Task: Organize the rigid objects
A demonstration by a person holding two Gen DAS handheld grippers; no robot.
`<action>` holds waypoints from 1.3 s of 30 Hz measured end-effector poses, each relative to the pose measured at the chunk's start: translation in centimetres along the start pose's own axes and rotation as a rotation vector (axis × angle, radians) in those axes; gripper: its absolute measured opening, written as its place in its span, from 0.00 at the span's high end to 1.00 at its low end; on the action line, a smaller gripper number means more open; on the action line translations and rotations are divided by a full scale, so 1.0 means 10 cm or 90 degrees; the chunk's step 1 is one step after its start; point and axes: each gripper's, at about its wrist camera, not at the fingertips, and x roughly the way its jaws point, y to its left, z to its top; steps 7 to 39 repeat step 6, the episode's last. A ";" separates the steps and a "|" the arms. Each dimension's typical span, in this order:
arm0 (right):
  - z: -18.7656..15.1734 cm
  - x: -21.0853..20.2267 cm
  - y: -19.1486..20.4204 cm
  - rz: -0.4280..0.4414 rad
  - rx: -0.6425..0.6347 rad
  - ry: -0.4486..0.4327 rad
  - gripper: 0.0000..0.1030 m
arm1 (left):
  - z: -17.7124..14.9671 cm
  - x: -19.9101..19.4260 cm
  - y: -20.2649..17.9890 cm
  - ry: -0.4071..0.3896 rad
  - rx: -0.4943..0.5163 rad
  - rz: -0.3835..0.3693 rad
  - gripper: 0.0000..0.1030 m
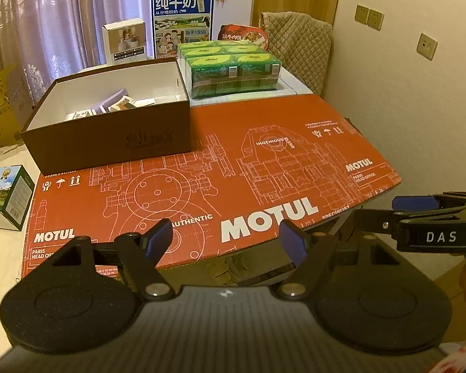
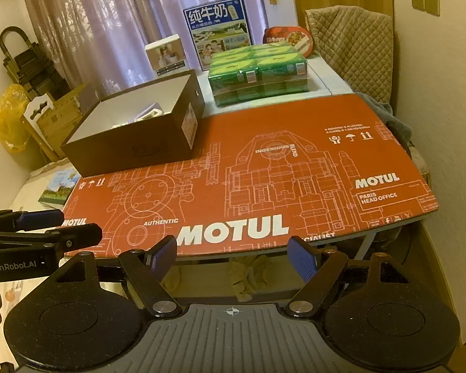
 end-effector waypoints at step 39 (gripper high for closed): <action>0.01 0.01 0.01 0.000 0.000 0.000 0.27 | 0.00 0.00 0.02 0.003 -0.002 0.001 0.30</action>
